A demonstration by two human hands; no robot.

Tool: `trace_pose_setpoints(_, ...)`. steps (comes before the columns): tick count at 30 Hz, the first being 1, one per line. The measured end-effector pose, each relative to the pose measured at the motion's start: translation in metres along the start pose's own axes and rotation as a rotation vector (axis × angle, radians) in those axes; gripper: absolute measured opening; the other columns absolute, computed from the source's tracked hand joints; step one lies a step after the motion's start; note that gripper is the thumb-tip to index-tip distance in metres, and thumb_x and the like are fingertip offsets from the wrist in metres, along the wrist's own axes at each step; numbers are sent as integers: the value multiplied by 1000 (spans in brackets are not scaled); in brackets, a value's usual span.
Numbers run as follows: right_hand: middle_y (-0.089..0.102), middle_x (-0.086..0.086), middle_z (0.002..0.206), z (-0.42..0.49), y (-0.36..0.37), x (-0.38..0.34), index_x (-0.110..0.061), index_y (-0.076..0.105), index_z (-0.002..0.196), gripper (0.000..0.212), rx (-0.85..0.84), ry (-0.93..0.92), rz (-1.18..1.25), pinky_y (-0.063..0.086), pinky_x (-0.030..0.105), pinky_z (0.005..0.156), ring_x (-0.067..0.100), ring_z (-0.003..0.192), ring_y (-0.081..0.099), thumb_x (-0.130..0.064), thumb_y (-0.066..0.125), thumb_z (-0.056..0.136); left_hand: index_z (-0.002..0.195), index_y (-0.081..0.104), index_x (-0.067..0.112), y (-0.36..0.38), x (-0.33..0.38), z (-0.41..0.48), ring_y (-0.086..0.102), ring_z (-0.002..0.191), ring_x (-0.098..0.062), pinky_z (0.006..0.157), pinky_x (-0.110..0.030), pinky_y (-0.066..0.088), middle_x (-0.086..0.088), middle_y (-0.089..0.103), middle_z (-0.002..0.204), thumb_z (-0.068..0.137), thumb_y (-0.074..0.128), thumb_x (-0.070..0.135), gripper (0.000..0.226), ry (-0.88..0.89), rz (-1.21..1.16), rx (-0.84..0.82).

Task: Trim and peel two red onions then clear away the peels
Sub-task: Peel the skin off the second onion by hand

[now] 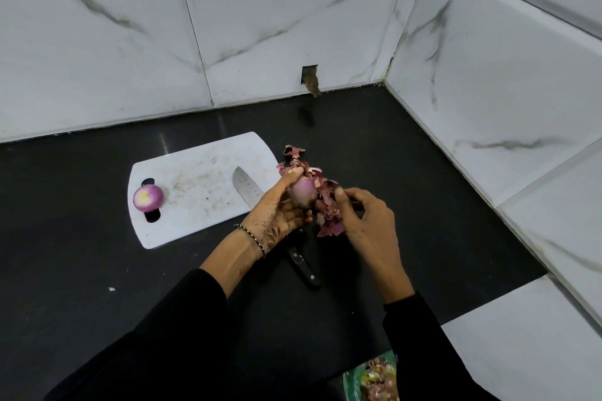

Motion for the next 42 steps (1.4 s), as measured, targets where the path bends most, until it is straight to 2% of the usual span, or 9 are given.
trace_pose_setpoints(4, 68, -11, 106, -2, -1, -17, -21, 72, 111, 20, -77, -55, 224, 47, 5, 62, -13, 92, 62, -33, 61, 99, 104, 69, 8, -1, 2, -3, 67, 81, -24, 82, -39, 56, -12, 74, 86, 87, 70, 39, 35, 41, 64, 5)
trace_pose_setpoints(7, 70, -14, 108, 2, 4, -22, -27, 73, 111, 19, -116, -113, 208, 53, 12, 72, -4, 98, 64, -35, 68, 94, 104, 72, 12, -1, 4, -5, 70, 86, -25, 97, -45, 51, -13, 74, 89, 85, 71, 41, 35, 59, 130, -28)
trace_pose_setpoints(10, 73, -12, 104, 6, 9, -17, -25, 74, 108, 17, -130, -46, 277, 56, 23, 81, 1, 97, 67, -28, 73, 91, 96, 75, 15, 2, 7, -9, 71, 77, -20, 92, -42, 53, -9, 75, 85, 83, 70, 40, 28, 77, 167, -55)
trace_pose_setpoints(14, 72, -7, 103, 5, 12, -13, -22, 72, 108, 14, -171, 2, 339, 58, 23, 66, 6, 94, 69, -21, 70, 94, 101, 73, 12, 0, 4, -10, 68, 78, -23, 80, -38, 55, -14, 73, 90, 85, 71, 42, 35, 70, 184, -35)
trace_pose_setpoints(22, 62, -12, 106, -3, 20, -12, -35, 58, 101, 12, 150, -76, 168, 55, 30, 86, 2, 100, 59, -23, 60, 99, 116, 71, 7, 14, -21, 1, 67, 109, -35, 81, -41, 58, -23, 69, 119, 84, 71, 46, 50, -89, 2, -36)
trace_pose_setpoints(29, 62, -11, 104, 3, 24, -18, -28, 56, 105, 5, 311, 38, 311, 54, 30, 88, 3, 98, 60, -25, 56, 101, 131, 60, 1, 17, -24, -3, 67, 98, -26, 86, -36, 59, -21, 65, 124, 95, 58, 44, 57, -106, -232, -9)
trace_pose_setpoints(34, 69, -12, 97, 1, 9, -24, -21, 70, 103, 8, 244, -47, 325, 48, 6, 70, -9, 88, 62, -21, 66, 97, 124, 64, 0, 3, -24, -7, 72, 78, -24, 69, -33, 59, -18, 71, 102, 88, 67, 49, 61, -95, -154, 32)
trace_pose_setpoints(39, 68, -10, 97, 4, 11, -15, -18, 70, 104, 9, 173, -87, 164, 42, 0, 70, -16, 87, 59, -17, 66, 96, 107, 66, 2, -3, -11, -15, 72, 90, -29, 94, -41, 54, -19, 74, 94, 89, 67, 40, 42, -17, -159, 24)
trace_pose_setpoints(42, 68, -11, 101, 11, 12, -6, -21, 70, 105, 11, 145, -94, 88, 45, 5, 75, -4, 93, 61, -21, 67, 95, 105, 66, 7, -2, -6, -20, 74, 79, -25, 88, -37, 57, -16, 75, 88, 91, 65, 37, 33, 20, -138, 17)
Point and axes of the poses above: each hand's wrist, its own z-axis towards the middle knuckle, its own y-axis out of the palm, x = y × z, the point moved 5 cm from there along z, towards the middle knuckle
